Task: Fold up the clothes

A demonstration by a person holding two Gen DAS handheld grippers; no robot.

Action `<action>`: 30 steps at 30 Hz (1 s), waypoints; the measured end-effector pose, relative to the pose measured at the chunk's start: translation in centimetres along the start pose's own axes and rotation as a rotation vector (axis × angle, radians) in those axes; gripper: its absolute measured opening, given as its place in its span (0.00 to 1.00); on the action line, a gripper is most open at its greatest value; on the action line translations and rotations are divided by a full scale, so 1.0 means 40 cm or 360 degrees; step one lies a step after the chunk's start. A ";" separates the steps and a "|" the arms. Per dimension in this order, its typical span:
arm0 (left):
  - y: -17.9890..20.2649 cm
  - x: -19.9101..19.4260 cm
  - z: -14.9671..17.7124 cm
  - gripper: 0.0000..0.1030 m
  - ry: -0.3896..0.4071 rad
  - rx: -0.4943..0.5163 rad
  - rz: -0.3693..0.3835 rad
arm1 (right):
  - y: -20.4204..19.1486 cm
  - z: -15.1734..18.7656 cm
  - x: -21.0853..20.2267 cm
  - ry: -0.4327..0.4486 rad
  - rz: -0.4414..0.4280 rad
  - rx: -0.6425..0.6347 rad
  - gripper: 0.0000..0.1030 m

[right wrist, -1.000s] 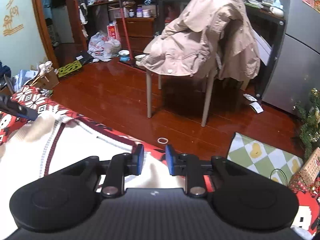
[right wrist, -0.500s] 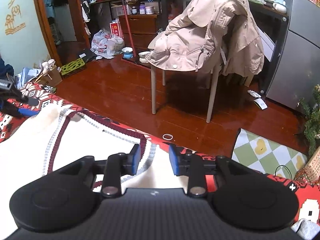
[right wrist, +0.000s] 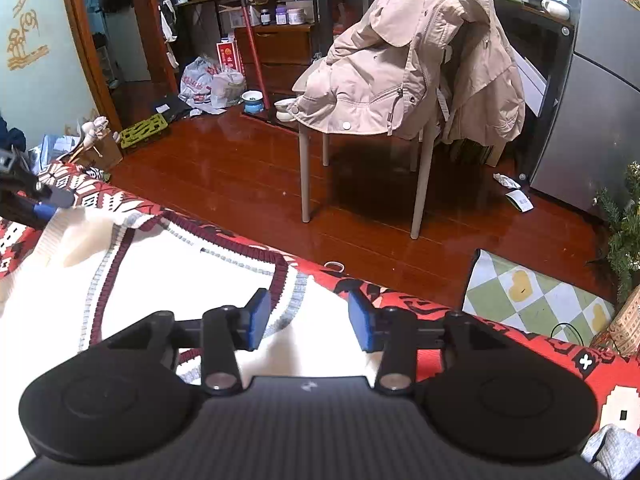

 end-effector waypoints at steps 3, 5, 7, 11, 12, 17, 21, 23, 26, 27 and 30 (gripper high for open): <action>0.013 -0.008 0.005 0.06 0.0116 0.0175 -0.0158 | 0.005 0.003 -0.002 0.0004 0.0000 0.0012 0.48; 0.020 -0.015 0.007 0.06 0.0213 0.0321 -0.0304 | 0.008 0.007 -0.002 0.0001 -0.0001 0.0019 0.50; 0.016 -0.012 -0.004 0.05 0.0286 0.0435 -0.0484 | 0.007 0.013 -0.001 -0.0006 -0.0003 0.0018 0.52; -0.014 0.012 -0.024 0.05 0.0302 0.0561 -0.0681 | 0.001 0.022 0.007 -0.0022 -0.0003 0.0000 0.54; -0.018 0.023 -0.027 0.05 0.0293 0.0592 -0.0707 | -0.001 0.023 0.010 -0.0026 -0.0003 -0.0005 0.54; -0.034 0.046 -0.045 0.05 0.0271 0.0648 -0.0753 | -0.005 0.020 0.025 -0.0028 0.0035 -0.0029 0.53; -0.036 0.010 -0.080 0.05 0.0367 0.0615 -0.0754 | -0.026 0.010 0.024 -0.0037 0.0046 -0.0084 0.35; -0.034 -0.013 -0.099 0.05 0.0394 0.0554 -0.0725 | -0.041 0.001 0.018 -0.0053 0.0042 -0.0100 0.23; -0.003 -0.049 -0.078 0.05 0.0339 0.0558 -0.0632 | -0.068 -0.012 0.003 -0.0074 0.0019 -0.0132 0.22; 0.009 -0.059 -0.068 0.05 0.0311 0.0569 -0.0601 | -0.078 -0.013 -0.004 -0.0093 0.0012 -0.0139 0.21; 0.038 -0.052 0.003 0.05 0.0114 0.0574 -0.0492 | -0.105 0.001 -0.019 -0.0145 -0.0025 -0.0152 0.20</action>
Point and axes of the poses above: each gripper's, at about its wrist camera, not at the fingertips, and x roughly the way its jaws point, y to its right, z to its underside, the point moved 6 cm from there along x, roughly the way its jaws point, and after that the axes turned 1 degree about -x, right-handed, at the moved point
